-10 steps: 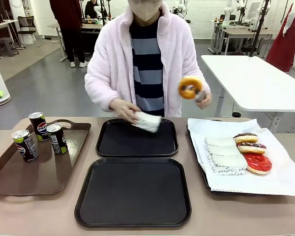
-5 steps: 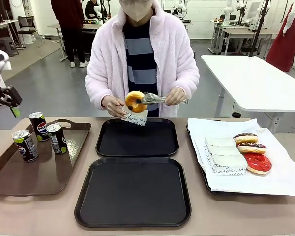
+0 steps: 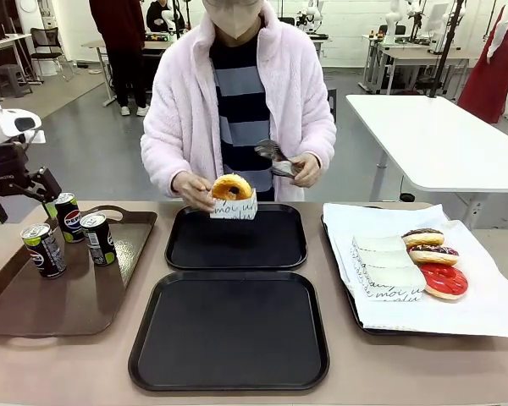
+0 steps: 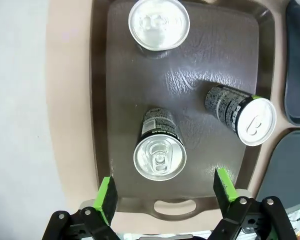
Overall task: Set up donuts and drinks on trays.
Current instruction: Pick up one Pepsi coke and place it on the Flat Tray.
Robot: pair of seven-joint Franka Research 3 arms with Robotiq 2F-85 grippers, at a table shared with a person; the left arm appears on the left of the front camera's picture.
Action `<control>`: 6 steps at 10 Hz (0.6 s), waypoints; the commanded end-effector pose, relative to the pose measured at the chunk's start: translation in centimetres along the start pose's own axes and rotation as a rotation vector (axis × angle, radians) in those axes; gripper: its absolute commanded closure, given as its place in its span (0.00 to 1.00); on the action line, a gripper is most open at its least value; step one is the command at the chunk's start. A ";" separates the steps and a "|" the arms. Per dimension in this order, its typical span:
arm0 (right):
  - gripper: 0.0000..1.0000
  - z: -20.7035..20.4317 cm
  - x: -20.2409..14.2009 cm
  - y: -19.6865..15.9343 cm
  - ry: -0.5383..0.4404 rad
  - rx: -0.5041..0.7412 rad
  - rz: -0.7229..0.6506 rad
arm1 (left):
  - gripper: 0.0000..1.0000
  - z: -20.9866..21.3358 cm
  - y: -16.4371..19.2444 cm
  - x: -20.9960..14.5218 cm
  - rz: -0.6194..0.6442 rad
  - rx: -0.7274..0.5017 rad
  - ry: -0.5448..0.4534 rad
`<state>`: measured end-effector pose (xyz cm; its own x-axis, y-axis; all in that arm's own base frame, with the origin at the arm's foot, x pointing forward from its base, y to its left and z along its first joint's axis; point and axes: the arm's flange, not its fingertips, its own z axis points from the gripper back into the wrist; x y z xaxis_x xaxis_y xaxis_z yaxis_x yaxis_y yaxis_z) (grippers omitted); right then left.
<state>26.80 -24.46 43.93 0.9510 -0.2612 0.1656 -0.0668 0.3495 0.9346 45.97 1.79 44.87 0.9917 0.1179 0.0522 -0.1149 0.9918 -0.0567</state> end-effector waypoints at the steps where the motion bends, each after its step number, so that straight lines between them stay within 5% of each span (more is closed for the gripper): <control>1: 0.00 0.0 0.0 -0.1 -0.003 0.012 0.005 | 0.00 -0.6 -0.3 -1.0 -0.061 -0.039 -0.065; 2: 0.00 0.0 0.0 -0.1 -0.003 0.012 0.005 | 0.00 0.0 0.0 0.0 0.000 0.000 0.000; 6: 0.00 0.0 0.0 -0.1 -0.003 0.012 0.005 | 0.00 0.0 0.0 0.0 0.000 0.000 0.000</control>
<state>26.79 -24.47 43.94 0.9509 -0.2615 0.1655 -0.0665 0.3497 0.9345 45.81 1.89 44.56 0.9922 0.1082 0.0625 -0.1043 0.9926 -0.0626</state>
